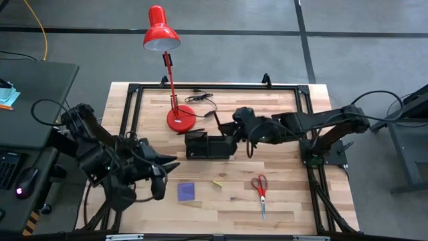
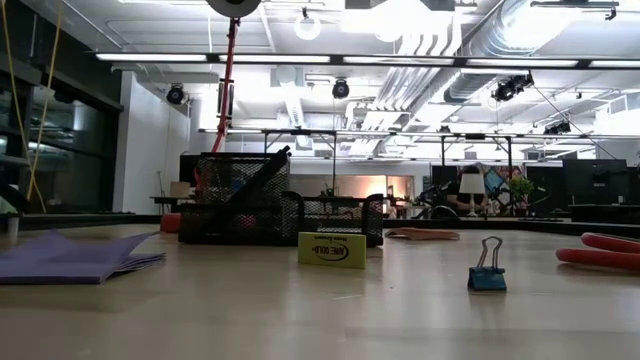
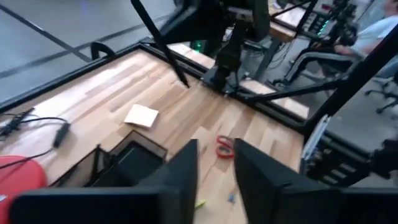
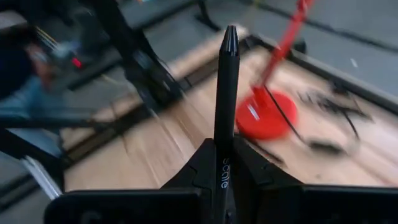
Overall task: Pick and place office supplies into organizer
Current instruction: Put the right pen into the desk organizer
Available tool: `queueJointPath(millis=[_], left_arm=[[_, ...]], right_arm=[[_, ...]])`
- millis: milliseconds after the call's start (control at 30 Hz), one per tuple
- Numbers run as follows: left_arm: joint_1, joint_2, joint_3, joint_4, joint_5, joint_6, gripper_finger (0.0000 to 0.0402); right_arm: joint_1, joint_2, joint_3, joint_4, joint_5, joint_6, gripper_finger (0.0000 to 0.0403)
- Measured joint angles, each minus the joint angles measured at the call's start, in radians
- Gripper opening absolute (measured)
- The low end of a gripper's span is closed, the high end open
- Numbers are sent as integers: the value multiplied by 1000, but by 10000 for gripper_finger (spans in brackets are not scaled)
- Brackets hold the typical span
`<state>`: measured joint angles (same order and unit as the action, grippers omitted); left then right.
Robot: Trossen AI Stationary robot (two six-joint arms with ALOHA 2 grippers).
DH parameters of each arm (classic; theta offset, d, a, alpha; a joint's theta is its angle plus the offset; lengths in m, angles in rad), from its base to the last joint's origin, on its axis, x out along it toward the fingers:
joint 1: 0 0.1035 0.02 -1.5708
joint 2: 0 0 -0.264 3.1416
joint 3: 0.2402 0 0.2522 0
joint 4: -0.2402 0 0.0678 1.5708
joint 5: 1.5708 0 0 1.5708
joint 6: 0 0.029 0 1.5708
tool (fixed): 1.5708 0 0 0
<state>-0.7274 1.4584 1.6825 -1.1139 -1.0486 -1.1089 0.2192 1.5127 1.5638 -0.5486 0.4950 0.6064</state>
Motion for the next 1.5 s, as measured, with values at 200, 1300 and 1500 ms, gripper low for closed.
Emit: queueJointPath(millis=[200,1300,1500], left_arm=[[82,-3,-6,108,109,103,233],[271,91,-38,776,-229,1611,199],[389,86,-38,1115,1,1953,187]], right_arm=[[6,0,0,259,-55,-162,12],[54,7,0,1224,-376,-187,12],[16,8,0,1401,-424,-83,12]])
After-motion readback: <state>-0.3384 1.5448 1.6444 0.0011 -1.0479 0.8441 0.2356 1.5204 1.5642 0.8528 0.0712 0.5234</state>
